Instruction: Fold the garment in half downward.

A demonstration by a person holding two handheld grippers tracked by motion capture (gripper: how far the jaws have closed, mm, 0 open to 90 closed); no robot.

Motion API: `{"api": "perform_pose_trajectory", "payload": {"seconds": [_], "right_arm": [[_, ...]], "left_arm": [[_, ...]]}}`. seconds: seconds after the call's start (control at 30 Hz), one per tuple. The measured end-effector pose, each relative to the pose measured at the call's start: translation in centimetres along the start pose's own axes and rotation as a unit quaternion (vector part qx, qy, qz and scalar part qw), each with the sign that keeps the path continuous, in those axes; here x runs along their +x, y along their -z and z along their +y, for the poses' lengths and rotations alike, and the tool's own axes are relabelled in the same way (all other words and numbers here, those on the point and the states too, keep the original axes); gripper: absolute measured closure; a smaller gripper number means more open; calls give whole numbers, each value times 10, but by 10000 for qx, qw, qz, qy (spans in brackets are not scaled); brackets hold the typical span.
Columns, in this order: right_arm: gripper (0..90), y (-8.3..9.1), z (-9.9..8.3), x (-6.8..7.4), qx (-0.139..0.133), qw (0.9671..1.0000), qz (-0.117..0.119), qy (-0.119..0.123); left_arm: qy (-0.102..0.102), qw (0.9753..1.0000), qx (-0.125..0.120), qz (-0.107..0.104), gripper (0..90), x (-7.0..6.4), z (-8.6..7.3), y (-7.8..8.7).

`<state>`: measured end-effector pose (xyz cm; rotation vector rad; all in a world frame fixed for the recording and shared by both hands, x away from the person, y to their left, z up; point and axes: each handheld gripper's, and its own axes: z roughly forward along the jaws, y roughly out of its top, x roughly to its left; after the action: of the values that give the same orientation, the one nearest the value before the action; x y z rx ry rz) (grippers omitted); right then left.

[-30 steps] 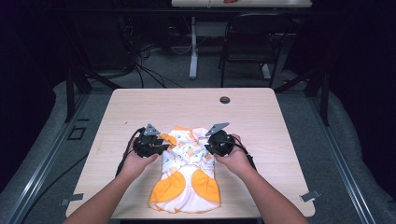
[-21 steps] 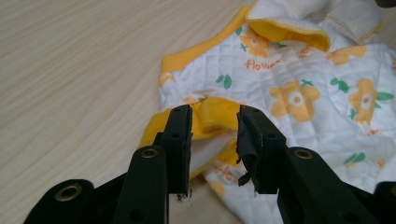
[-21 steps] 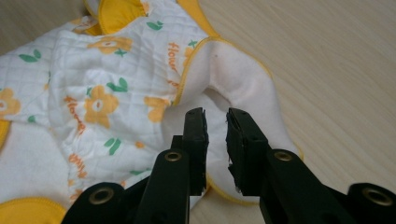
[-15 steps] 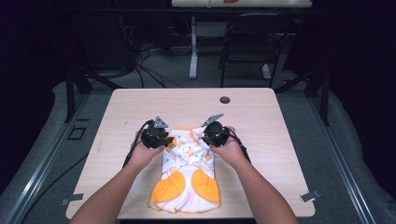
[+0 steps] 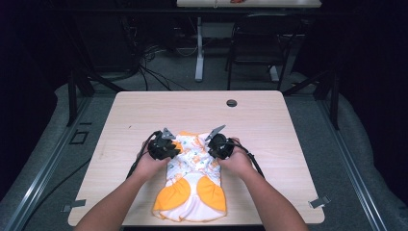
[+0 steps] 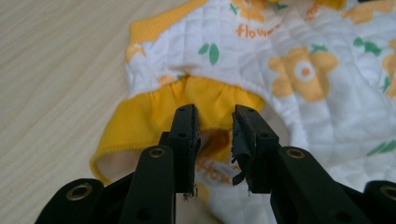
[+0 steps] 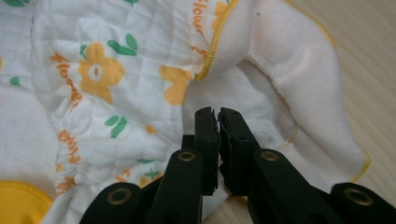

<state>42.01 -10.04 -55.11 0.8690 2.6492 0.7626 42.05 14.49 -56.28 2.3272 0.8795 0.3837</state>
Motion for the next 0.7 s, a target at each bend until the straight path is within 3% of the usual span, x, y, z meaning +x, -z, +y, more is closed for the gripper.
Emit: {"api": "perform_pose_trajectory", "payload": {"seconds": [0.23, 0.37, 0.5, 0.57, 0.7], "right_arm": [[846, 6, -13, 6, 57, 9999, 130, 73], [831, 12, -13, 2, -37, 9999, 107, -12], [823, 19, -8, -6, -134, 9999, 18, -100], [818, 22, -1, -17, -285, 9991, -76, -303], [776, 16, 9, -30, -326, 9978, -203, -539]], "left_arm": [[-71, 9998, 5, -172, 697, -10, -11, 8], [-63, 9998, -25, -190, 697, -7, -7, 13], [69, 9997, -201, -141, 690, 2, 5, 17], [118, 9997, -225, -64, 688, 7, 11, 16], [278, 9993, -256, 43, 672, 16, 21, 9]]}}
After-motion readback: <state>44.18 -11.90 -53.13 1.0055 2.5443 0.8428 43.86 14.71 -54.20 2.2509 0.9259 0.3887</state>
